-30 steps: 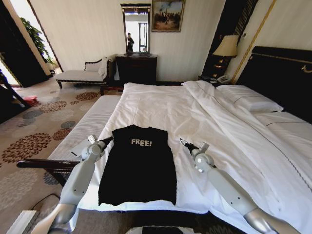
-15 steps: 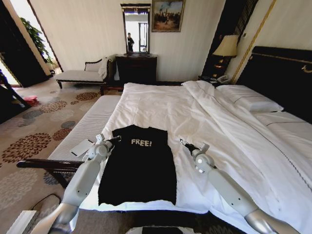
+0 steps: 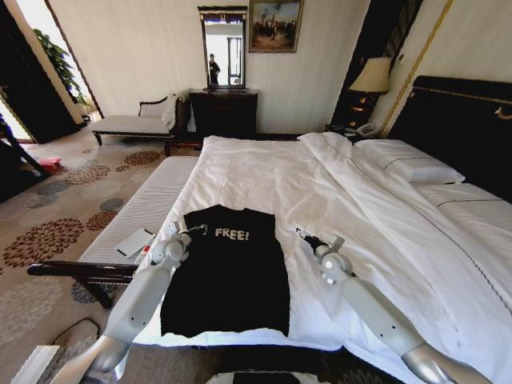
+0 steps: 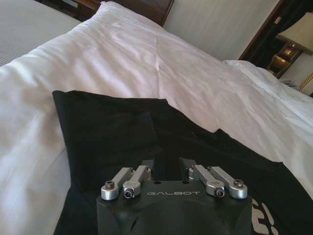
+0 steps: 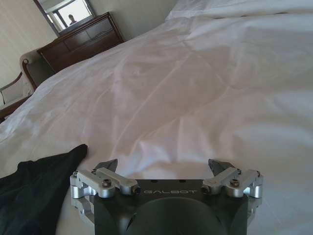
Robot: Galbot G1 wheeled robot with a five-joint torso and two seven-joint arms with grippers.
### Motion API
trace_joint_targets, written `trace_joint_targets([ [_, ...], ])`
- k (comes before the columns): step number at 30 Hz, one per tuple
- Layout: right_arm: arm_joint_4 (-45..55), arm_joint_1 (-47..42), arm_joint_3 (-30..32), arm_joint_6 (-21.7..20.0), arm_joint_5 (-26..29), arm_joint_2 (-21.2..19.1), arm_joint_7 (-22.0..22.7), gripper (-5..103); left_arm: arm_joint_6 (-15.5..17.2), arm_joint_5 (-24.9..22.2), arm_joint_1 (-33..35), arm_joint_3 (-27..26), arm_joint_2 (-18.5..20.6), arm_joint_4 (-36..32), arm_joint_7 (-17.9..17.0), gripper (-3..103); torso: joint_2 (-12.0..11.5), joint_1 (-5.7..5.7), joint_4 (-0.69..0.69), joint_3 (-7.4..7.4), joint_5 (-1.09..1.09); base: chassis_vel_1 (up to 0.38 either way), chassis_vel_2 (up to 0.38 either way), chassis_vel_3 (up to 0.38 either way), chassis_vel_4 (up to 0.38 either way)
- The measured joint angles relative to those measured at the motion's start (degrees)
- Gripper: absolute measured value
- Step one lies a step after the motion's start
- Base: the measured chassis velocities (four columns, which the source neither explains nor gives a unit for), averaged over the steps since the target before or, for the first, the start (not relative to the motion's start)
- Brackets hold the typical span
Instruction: Fold the clothes on the bed.
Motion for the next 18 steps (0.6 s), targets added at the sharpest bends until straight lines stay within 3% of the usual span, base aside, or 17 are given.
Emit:
trace_joint_targets([
  [4, 0.00, 0.07, 0.01, 0.00, -0.01, 0.03, 0.00, 100, 0.15, -0.09, 3.41, -1.58, 2.01, -2.48, 0.09, 50, 0.00, -0.01, 0.02, 0.00, -0.01, 0.000, 0.000, 0.000, 0.000],
  [6, 0.00, 0.12, 0.01, 0.00, -0.03, 0.08, 0.00, 100, 0.15, -0.09, 3.97, -2.00, 2.35, -2.92, 0.16, 50, 0.00, -0.01, 0.01, 0.00, -0.01, 0.000, 0.000, 0.000, 0.000],
  [8, 0.01, 0.32, -0.19, 0.00, -0.10, 0.28, 0.00, 100, 0.16, -0.28, 4.61, -3.64, 2.85, -3.60, 0.19, 61, 0.00, -0.01, 0.02, 0.00, -0.01, 0.000, 0.000, 0.000, 0.000],
  [13, 0.21, 0.70, -0.54, 0.00, -0.16, 0.57, 0.04, 100, 0.25, -2.82, 1.94, -6.67, 2.49, -2.46, -1.53, 82, 0.00, -0.01, -0.01, 0.00, 0.00, 0.000, 0.000, 0.000, 0.000],
  [16, 0.32, 0.72, -0.65, 0.00, -0.17, 0.55, 0.05, 100, 0.69, -3.75, -0.40, -7.52, 2.30, -0.61, -1.94, 88, 0.00, 0.00, 0.00, 0.00, -0.01, 0.000, 0.000, 0.000, 0.000],
  [18, 0.38, 0.72, -0.70, 0.00, -0.24, 0.46, 0.05, 100, 1.26, -3.97, -3.36, -7.78, 2.13, 2.82, -2.09, 97, 0.00, -0.01, 0.00, 0.00, 0.01, 0.000, 0.000, 0.000, 0.000],
])
